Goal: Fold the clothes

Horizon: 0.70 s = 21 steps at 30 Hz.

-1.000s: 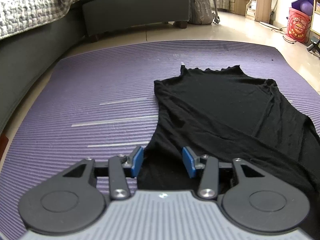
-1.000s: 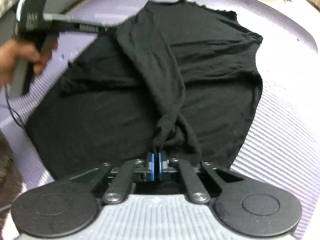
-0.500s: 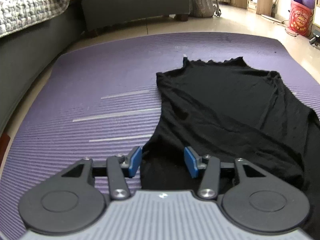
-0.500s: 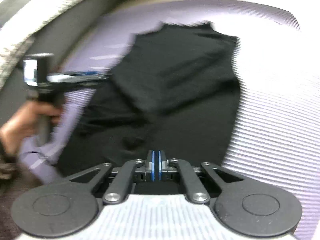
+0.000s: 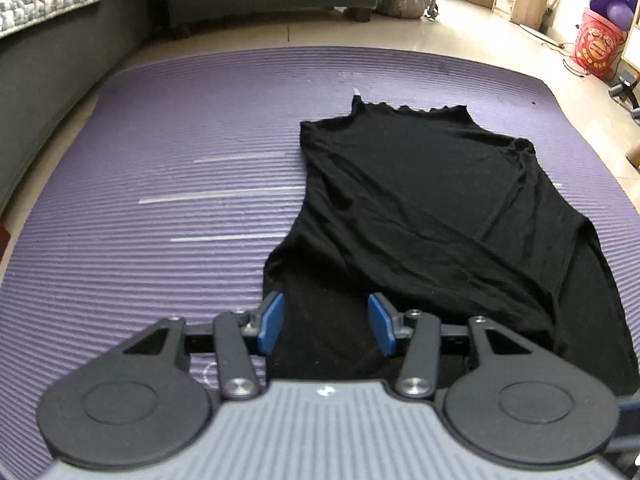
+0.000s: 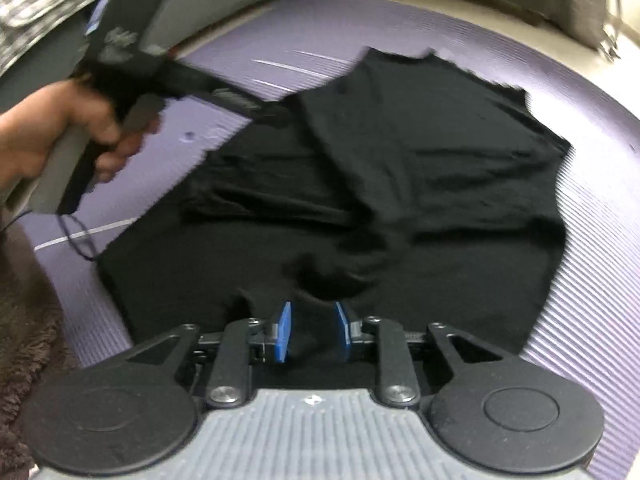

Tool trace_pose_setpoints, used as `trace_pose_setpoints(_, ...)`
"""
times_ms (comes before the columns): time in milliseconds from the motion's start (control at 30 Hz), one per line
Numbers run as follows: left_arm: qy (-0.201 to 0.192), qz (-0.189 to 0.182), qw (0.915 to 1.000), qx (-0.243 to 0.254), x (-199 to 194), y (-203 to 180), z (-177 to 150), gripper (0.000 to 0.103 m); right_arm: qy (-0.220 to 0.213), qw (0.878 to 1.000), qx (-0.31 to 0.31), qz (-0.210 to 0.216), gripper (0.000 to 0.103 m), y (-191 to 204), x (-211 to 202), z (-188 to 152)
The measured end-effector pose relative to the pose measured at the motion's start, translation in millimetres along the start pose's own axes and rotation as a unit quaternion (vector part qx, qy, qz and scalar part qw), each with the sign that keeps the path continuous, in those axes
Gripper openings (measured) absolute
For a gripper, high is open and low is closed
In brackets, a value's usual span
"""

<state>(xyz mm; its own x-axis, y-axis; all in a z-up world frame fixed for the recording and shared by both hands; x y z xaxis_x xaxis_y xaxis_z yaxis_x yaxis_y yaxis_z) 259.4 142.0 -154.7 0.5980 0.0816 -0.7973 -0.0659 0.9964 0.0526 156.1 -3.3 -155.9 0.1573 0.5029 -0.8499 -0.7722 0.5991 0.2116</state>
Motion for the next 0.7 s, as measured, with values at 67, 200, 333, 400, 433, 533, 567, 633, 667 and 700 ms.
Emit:
trace_pose_setpoints(67, 0.001, -0.007, 1.0000, -0.005, -1.8, -1.9, 0.1, 0.051, -0.002, 1.000, -0.016, -0.005, 0.025, 8.2, 10.4, 2.3)
trace_pose_setpoints(200, -0.002, -0.015, 0.9999, -0.003, -5.0, -6.0, 1.4, 0.051, 0.009, 1.000, -0.021, -0.002, 0.025, 16.7, 28.4, 4.7)
trace_pose_setpoints(333, -0.004, -0.025, 0.9997, -0.002, -6.7, -9.6, 2.6, 0.051, 0.014, 1.000, -0.013, -0.001, 0.018, 12.5, 34.6, 4.8)
trace_pose_setpoints(400, -0.003, -0.027, 0.9996, 0.001, -5.7, -11.3, 2.4, 0.051, 0.004, 1.000, 0.021, 0.003, 0.004, 2.3, 29.5, 7.9)
trace_pose_setpoints(433, -0.002, -0.028, 0.9996, 0.001, -5.3, -11.7, 2.5, 0.051, 0.000, 1.000, 0.027, 0.000, 0.004, -1.4, 27.9, 9.0)
trace_pose_setpoints(533, -0.002, -0.030, 0.9995, 0.003, -4.8, -13.2, 2.6, 0.051, -0.019, 0.998, 0.053, -0.015, 0.003, -14.0, 9.5, 10.2)
trace_pose_setpoints(567, -0.002, -0.032, 0.9995, 0.003, -4.9, -14.2, 2.7, 0.051, -0.024, 0.997, 0.063, -0.022, 0.003, -18.7, 2.0, 9.6)
trace_pose_setpoints(633, -0.002, -0.035, 0.9994, 0.008, -4.6, -17.1, 2.6, 0.051, -0.035, 0.994, 0.094, -0.046, 0.003, -34.3, -17.0, 4.5)
trace_pose_setpoints(667, -0.002, -0.035, 0.9993, 0.010, -4.4, -18.1, 2.3, 0.051, -0.035, 0.992, 0.105, -0.056, 0.003, -40.2, -22.4, 1.2)
trace_pose_setpoints(700, -0.001, -0.034, 0.9993, 0.014, -3.9, -19.7, 1.5, 0.051, -0.035, 0.991, 0.115, -0.065, 0.003, -45.9, -27.4, -2.1)
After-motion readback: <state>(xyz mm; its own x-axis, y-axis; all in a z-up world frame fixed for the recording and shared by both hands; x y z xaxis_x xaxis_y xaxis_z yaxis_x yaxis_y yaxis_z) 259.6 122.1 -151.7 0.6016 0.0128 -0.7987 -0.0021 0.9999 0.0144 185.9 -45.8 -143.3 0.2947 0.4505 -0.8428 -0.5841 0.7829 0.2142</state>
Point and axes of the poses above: each gripper's, at about its wrist camera, not at the fingertips, and x roughly the way its jaws point, y to its left, z to its top, the point moved 7 cm from there along x, roughly the way its jaws point, and after that the axes turned 7 degrees about z, right-handed, at the moved point
